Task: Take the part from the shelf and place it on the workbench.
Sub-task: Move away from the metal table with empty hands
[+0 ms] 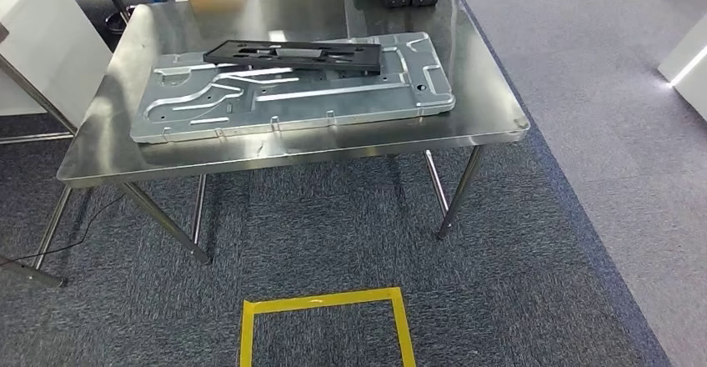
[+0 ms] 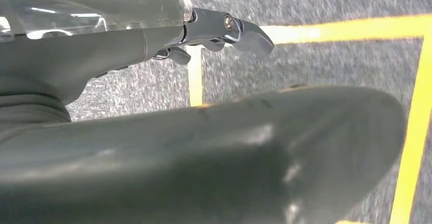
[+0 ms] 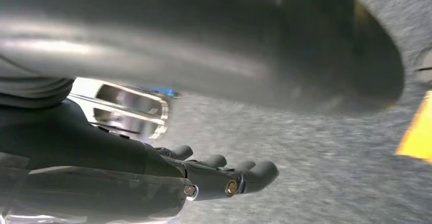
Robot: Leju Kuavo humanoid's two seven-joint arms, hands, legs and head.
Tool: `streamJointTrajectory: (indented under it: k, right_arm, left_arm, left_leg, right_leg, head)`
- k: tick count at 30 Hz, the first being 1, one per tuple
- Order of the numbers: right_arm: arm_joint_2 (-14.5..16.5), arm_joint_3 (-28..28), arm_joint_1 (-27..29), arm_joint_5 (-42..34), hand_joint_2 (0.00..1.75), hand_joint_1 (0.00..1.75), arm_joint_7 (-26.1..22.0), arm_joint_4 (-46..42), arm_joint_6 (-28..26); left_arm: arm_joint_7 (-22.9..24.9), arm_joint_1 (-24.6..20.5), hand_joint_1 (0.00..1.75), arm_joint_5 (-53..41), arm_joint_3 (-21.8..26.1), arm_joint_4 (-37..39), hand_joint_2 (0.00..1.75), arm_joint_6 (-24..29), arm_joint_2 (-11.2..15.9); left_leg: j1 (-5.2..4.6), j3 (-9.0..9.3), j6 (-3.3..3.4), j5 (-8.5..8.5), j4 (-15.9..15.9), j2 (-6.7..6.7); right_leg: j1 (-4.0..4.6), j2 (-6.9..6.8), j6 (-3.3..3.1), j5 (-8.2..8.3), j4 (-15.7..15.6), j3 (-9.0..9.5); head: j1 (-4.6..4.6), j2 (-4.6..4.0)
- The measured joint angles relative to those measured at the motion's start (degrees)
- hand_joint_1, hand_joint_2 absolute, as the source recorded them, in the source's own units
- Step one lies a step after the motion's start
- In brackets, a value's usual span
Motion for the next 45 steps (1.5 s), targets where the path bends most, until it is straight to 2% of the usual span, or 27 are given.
streamJointTrajectory:
  k: [2,3,5,7,8,9,10,12,14,16,18,19,22,23,25,27,29,30,32,34,35,37,38,39,41,43,45]
  right_arm:
    - [0.3,-0.3,-0.1,0.4,0.0,0.0,-1.2,0.3,-0.5]
    - [0.4,-0.5,-0.1,0.6,0.0,0.0,-2.1,0.4,-1.1]
    - [0.5,-0.6,-0.1,0.8,0.0,0.0,-3.6,0.6,-2.3]
    - [0.5,-0.9,-0.1,0.6,0.0,0.0,-4.7,0.7,-3.2]
    - [0.5,-1.0,-0.1,0.5,0.0,0.0,-5.3,0.8,-3.8]
    - [0.5,-1.2,0.0,0.4,0.0,0.0,-6.0,0.8,-4.3]
    - [0.5,-1.4,0.0,0.3,0.0,0.0,-6.6,0.8,-4.7]
    - [0.6,-1.7,-0.2,0.3,0.0,0.0,-7.5,0.8,-5.3]
    - [0.8,-1.8,-0.4,0.4,0.0,0.0,-8.3,0.9,-5.6]
    - [0.9,-1.9,-0.5,0.6,0.0,0.0,-9.0,1.0,-5.8]
    - [0.7,-2.0,-0.4,0.7,0.0,0.0,-9.5,1.2,-5.7]
    - [0.6,-2.1,-0.4,0.8,0.0,0.0,-9.7,1.2,-5.7]
    - [0.5,-2.2,-0.4,1.0,0.0,0.0,-10.1,1.4,-5.6]
    - [0.5,-2.2,-0.4,1.1,0.0,0.0,-10.2,1.4,-5.5]
    - [0.4,-2.2,-0.4,1.3,0.0,0.0,-10.3,1.5,-5.3]
    - [0.4,-2.2,-0.4,1.5,0.0,0.0,-10.3,1.5,-5.2]
    - [0.4,-2.2,-0.4,1.5,0.0,0.0,-10.5,1.5,-5.3]
    - [0.4,-2.2,-0.4,1.4,0.0,0.0,-10.6,1.5,-5.3]
    - [0.4,-2.3,-0.4,1.3,0.0,0.0,-11.0,1.6,-5.4]
    - [0.5,-2.3,-0.5,0.9,0.0,0.0,-11.2,1.7,-5.5]
    - [0.5,-2.4,-0.5,0.8,0.0,0.0,-11.2,1.7,-5.5]
    - [0.6,-2.6,-0.7,0.5,0.0,0.0,-11.2,1.7,-5.4]
    - [0.6,-2.7,-0.7,0.4,0.0,0.0,-11.2,1.7,-5.3]
    - [0.6,-2.7,-0.7,0.4,0.0,0.0,-11.2,1.7,-5.2]
    - [0.6,-2.8,-0.7,0.5,0.0,0.0,-11.2,1.7,-5.0]
    - [0.7,-2.8,-0.7,0.7,0.0,0.0,-11.1,1.7,-4.7]
    - [0.8,-2.8,-0.7,0.9,0.0,0.0,-11.0,1.7,-4.6]
  left_arm:
    - [0.0,-0.1,0.0,0.2,-0.6,0.0,0.0,0.0,0.0]
    - [-0.1,0.0,0.0,0.3,-0.8,0.0,0.0,0.0,0.0]
    - [-0.4,0.1,0.0,0.4,-1.2,0.0,0.0,0.0,0.0]
    - [-0.8,0.1,0.0,0.4,-1.6,0.0,0.0,0.0,0.0]
    - [-1.0,0.1,0.0,0.4,-1.8,0.0,0.0,0.0,0.0]
    - [-1.2,0.0,0.0,0.5,-2.0,0.0,0.0,0.0,0.0]
    - [-1.4,0.0,0.0,0.5,-2.2,0.0,0.0,0.1,0.1]
    - [-1.7,-0.1,0.0,0.5,-2.4,0.0,0.0,0.1,0.2]
    - [-1.8,-0.4,0.0,0.6,-2.7,0.0,0.0,0.1,0.4]
    - [-1.9,-0.6,0.0,0.7,-3.0,0.0,0.0,0.1,0.6]
    - [-2.0,-0.7,0.0,0.7,-3.5,0.0,0.0,0.1,0.5]
    - [-2.0,-0.7,0.0,0.7,-3.7,0.0,0.0,0.2,0.5]
    - [-2.1,-0.6,0.0,0.6,-4.1,0.0,0.0,0.2,0.4]
    - [-2.1,-0.6,0.0,0.6,-4.3,0.0,0.0,0.2,0.4]
    - [-2.2,-0.7,0.0,0.5,-4.7,0.0,0.0,0.2,0.4]
    - [-2.2,-0.9,0.0,0.3,-5.1,0.0,0.0,0.2,0.4]
    - [-2.4,-1.0,0.0,0.1,-5.3,0.0,0.0,0.2,0.5]
    - [-2.5,-1.0,0.0,0.0,-5.4,0.0,0.0,0.2,0.6]
    - [-2.6,-1.0,0.0,0.0,-5.6,0.0,0.0,0.1,0.7]
    - [-2.4,-1.0,0.0,-0.1,-5.8,0.0,0.0,0.0,0.9]
    - [-2.3,-1.0,0.0,-0.1,-5.8,0.0,0.0,0.0,1.0]
    - [-2.0,-1.1,0.0,0.0,-6.1,0.0,0.0,-0.1,1.3]
    - [-1.8,-1.2,0.0,0.0,-6.2,0.0,0.0,-0.1,1.4]
    - [-1.7,-1.2,0.0,0.0,-6.2,0.0,0.0,-0.1,1.5]
    - [-1.7,-1.3,0.0,0.0,-6.4,0.0,0.0,-0.1,1.8]
    - [-1.8,-1.5,0.0,0.0,-6.5,0.0,0.0,-0.1,2.0]
    - [-2.1,-1.8,0.0,0.0,-6.6,0.0,0.0,-0.1,2.2]
  left_leg:
    - [0.26,-0.35,-0.8,0.55,0.2,-0.05]
    - [0.43,-0.76,-1.11,-0.26,0.7,-0.17]
    - [0.63,-2.27,-1.48,-5.12,4.8,-0.49]
    - [0.64,-3.79,-1.48,-10.81,11.8,-0.68]
    - [0.6,-3.9,-1.34,-11.88,14.6,-0.71]
    - [0.52,-3.19,-1.08,-11.51,15.9,-0.74]
    - [0.37,-1.52,-0.68,-10.06,15.2,-0.81]
    - [-0.24,4.3,0.69,-7.31,8.5,-1.8]
    - [-0.84,9.94,1.93,-7.66,-0.1,-3.17]
    - [-1.22,11.73,2.38,-8.32,-4.0,-3.38]
    - [-1.0,11.22,2.72,-6.89,-4.9,-2.58]
    - [-0.84,10.73,3.01,-5.99,-5.4,-2.06]
    - [-0.73,8.29,3.45,-4.06,-5.3,-0.73]
    - [-0.73,7.38,3.36,-3.63,-4.8,-0.37]
    - [-0.69,5.39,3.09,-2.96,-3.7,0.26]
    - [-0.59,3.31,2.67,-2.48,-2.3,0.6]
    - [-0.63,1.68,2.13,-2.12,-0.8,0.73]
    - [-0.68,1.2,1.83,-1.89,-0.3,0.75]
    - [-0.61,0.71,1.1,-1.32,-0.1,0.68]
    - [-0.33,-0.01,0.34,-2.88,1.2,0.16]
    - [-0.18,-0.72,0.01,-5.01,3.0,-0.19]
    - [0.06,-2.57,-0.5,-10.37,9.6,-0.63]
    - [0.15,-3.18,-0.66,-12.03,12.9,-0.68]
    - [0.21,-3.11,-0.74,-12.39,14.9,-0.69]
    - [0.3,-0.12,-0.7,-9.8,13.0,-0.74]
    - [0.29,5.74,-0.41,-7.43,4.6,-1.12]
    - [0.06,9.71,0.1,-7.57,-2.0,-1.63]
  right_leg:
    - [0.25,-0.11,-1.38,0.45,-0.2,-0.72]
    - [0.35,-0.19,-2.0,1.05,-0.3,-1.28]
    - [0.49,-0.37,-2.9,2.43,-0.4,-2.87]
    - [0.87,-0.31,-3.22,3.79,-0.4,-4.69]
    - [1.1,-0.22,-3.28,4.46,-0.3,-5.63]
    - [1.33,-0.06,-3.3,5.13,-0.3,-6.54]
    - [1.55,0.15,-3.3,5.79,-0.2,-7.38]
    - [1.77,0.64,-3.25,7.01,-0.2,-8.63]
    - [1.83,1.12,-2.93,8.21,-0.2,-9.34]
    - [1.69,1.62,-2.27,9.57,-0.6,-9.76]
    - [1.66,1.98,-1.57,9.94,-0.7,-10.31]
    - [1.76,1.87,-1.3,8.52,0.3,-10.85]
    - [1.79,0.97,-0.71,0.23,9.2,-13.36]
    - [1.67,0.81,-0.48,-1.07,12.4,-13.79]
    - [1.3,0.52,-0.06,0.28,14.3,-12.45]
    - [0.84,0.18,0.19,2.66,9.1,-7.47]
    - [0.89,0.07,-0.08,2.06,1.9,-2.46]
    - [1.01,0.09,-0.4,1.35,-0.1,-1.33]
    - [1.22,0.11,-1.38,1.41,-0.9,-1.45]
    - [1.13,-0.06,-2.41,2.33,-1.2,-2.15]
    - [1.05,-0.13,-2.83,2.88,-1.3,-2.67]
    - [1.09,-0.08,-3.18,3.99,-1.2,-4.04]
    - [1.12,0.02,-3.17,4.57,-1.2,-4.85]
    - [1.14,0.16,-3.11,5.15,-1.0,-5.69]
    - [1.13,0.5,-2.9,6.18,-0.8,-7.23]
    - [1.14,0.82,-2.49,7.06,-0.5,-8.34]
    - [1.18,0.98,-1.85,7.97,-0.5,-8.85]
  head:
    - [0.02,-0.01]
    - [0.02,-0.01]
    - [0.03,-0.01]
    - [0.04,-0.01]
    - [0.03,-0.01]
    - [0.04,-0.01]
    - [0.03,-0.01]
    - [0.03,-0.01]
    - [0.04,-0.01]
    - [0.02,-0.01]
    - [0.02,-0.01]
    - [0.05,-0.01]
    - [0.11,-0.01]
    - [0.11,-0.01]
    - [0.11,-0.01]
    - [0.11,-0.01]
    - [0.07,-0.01]
    - [0.06,-0.01]
    - [0.06,-0.01]
    - [0.06,-0.01]
    - [0.04,-0.01]
    - [0.01,-0.01]
    - [0.01,-0.01]
    - [0.01,-0.01]
    - [0.0,-0.01]
    - [0.0,-0.01]
    - [0.03,-0.01]
